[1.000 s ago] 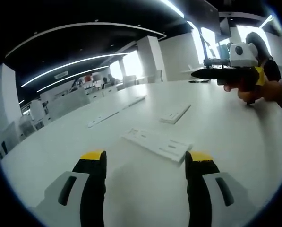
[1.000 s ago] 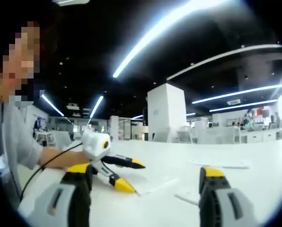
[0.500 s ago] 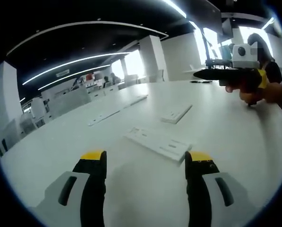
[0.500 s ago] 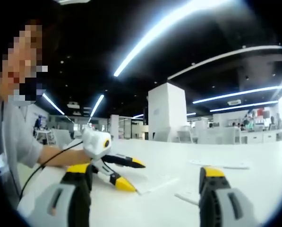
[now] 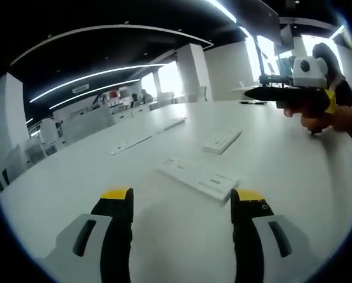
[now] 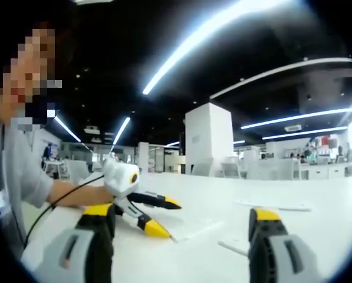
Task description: Locate the socket holder cover, grip the socket holder cover, clip it into the socket holder slot.
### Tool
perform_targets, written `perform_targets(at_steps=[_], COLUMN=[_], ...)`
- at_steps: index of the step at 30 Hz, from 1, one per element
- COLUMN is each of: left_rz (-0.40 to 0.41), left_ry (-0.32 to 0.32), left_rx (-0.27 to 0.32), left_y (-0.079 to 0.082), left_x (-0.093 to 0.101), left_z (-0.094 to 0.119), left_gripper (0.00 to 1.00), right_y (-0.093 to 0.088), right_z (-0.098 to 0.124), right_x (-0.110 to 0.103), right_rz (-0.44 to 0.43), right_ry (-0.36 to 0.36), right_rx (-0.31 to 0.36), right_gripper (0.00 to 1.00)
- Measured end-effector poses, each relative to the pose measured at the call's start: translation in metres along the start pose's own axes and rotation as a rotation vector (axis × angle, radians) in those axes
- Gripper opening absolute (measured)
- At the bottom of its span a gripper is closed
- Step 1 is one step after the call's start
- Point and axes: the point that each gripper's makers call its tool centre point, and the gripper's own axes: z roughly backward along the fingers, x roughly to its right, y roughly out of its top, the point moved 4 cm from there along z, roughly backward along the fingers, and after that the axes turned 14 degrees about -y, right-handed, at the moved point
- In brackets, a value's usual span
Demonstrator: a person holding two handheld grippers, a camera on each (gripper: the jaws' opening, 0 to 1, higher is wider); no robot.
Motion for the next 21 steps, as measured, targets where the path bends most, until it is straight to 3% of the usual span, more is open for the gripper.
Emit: perform_targets(at_steps=[21], left_rz=[0.019], left_ry=[0.012], left_rx=[0.005], left_y=[-0.0010], left_x=[-0.0027], left_z=[0.0006], left_gripper=[0.67], right_y=[-0.0015], right_z=[-0.0007], right_x=[-0.0008], right_rz=[0.022], right_ry=[0.001], right_rx=[-0.012], right_gripper=[0.94])
